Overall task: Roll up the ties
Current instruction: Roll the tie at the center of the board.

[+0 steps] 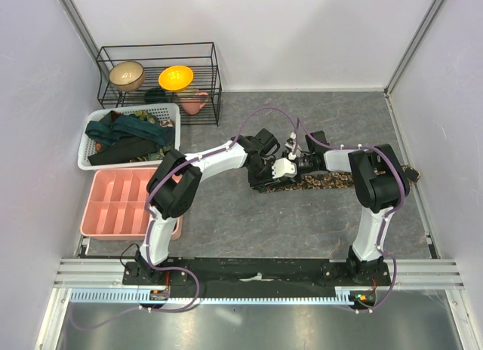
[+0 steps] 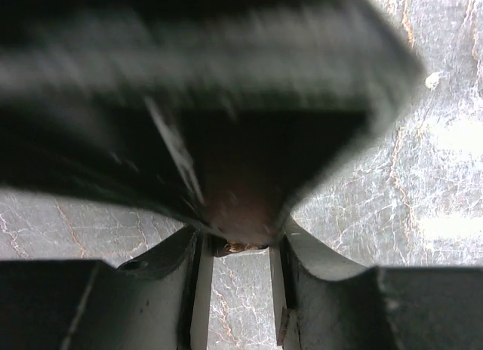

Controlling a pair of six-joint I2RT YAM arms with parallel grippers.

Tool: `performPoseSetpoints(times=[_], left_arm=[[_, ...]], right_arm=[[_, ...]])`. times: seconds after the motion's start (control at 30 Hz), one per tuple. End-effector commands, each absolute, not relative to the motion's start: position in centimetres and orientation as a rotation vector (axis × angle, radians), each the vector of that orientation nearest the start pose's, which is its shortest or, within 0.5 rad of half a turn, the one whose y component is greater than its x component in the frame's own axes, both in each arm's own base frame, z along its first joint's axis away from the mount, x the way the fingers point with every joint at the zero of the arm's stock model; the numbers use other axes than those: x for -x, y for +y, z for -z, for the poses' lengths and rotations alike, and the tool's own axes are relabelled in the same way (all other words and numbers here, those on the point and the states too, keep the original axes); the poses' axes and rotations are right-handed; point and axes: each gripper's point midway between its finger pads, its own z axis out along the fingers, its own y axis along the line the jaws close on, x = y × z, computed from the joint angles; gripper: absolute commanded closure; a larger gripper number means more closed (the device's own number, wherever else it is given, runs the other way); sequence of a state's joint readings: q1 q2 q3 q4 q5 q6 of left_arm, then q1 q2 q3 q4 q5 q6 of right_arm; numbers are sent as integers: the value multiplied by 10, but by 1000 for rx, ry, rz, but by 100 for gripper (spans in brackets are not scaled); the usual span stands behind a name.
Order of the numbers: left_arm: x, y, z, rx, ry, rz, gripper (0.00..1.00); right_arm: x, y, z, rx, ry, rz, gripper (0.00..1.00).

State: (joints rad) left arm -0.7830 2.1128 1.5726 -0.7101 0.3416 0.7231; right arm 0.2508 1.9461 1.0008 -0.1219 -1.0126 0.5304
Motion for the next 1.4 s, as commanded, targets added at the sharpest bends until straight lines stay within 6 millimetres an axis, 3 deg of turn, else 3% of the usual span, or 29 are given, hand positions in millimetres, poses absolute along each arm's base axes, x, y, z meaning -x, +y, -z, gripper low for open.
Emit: performPoseSetpoints(times=[0.0, 0.1, 0.27, 0.3, 0.4, 0.47, 0.5, 0.53, 0.57, 0.67, 0.73, 0.77, 0.8, 1.07, 1.23, 1.37], left_arm=[[-271, -315, 21, -2081, 2089, 502, 78], [-271, -316, 19, -2078, 2084, 510, 78], [-267, -317, 17, -2079, 2070, 551, 76], [-267, -318, 16, -2077, 2065, 557, 74], [-269, -323, 5, -2025, 2046, 638, 56], [-271, -328, -12, -1968, 2021, 710, 48], [-282, -330, -22, -1910, 1999, 722, 38], [-285, -332, -31, -1874, 1981, 750, 35], [-285, -335, -50, -1835, 1934, 799, 26], [-299, -338, -82, -1742, 1810, 792, 20], [-304, -337, -90, -1712, 1761, 759, 16], [-309, -336, -87, -1708, 1733, 721, 14], [-311, -336, -85, -1716, 1725, 694, 5], [-318, -352, -50, -1867, 1711, 600, 0], [-313, -368, -33, -1907, 1736, 581, 0], [-313, -372, -22, -1908, 1797, 582, 9]], right_arm=[[-299, 254, -45, 66, 2643, -1614, 57], [-301, 252, -31, 54, 2680, -1564, 63], [-308, 246, -16, 46, 2714, -1440, 83], [-309, 244, -15, 45, 2716, -1425, 92], [-310, 240, -10, 56, 2726, -1367, 100], [-306, 236, -3, 48, 2759, -1342, 100], [-306, 234, 1, 53, 2765, -1322, 100], [-304, 233, 4, 50, 2778, -1308, 100], [-300, 231, 9, 48, 2794, -1300, 100], [-295, 227, 18, 52, 2815, -1274, 100], [-295, 228, 19, 58, 2812, -1281, 100], [-295, 228, 20, 57, 2814, -1283, 100], [-295, 228, 19, 62, 2810, -1288, 100], [-304, 237, -5, 113, 2727, -1362, 100], [-304, 239, -12, 128, 2707, -1403, 100], [-305, 241, -20, 148, 2683, -1420, 100]])
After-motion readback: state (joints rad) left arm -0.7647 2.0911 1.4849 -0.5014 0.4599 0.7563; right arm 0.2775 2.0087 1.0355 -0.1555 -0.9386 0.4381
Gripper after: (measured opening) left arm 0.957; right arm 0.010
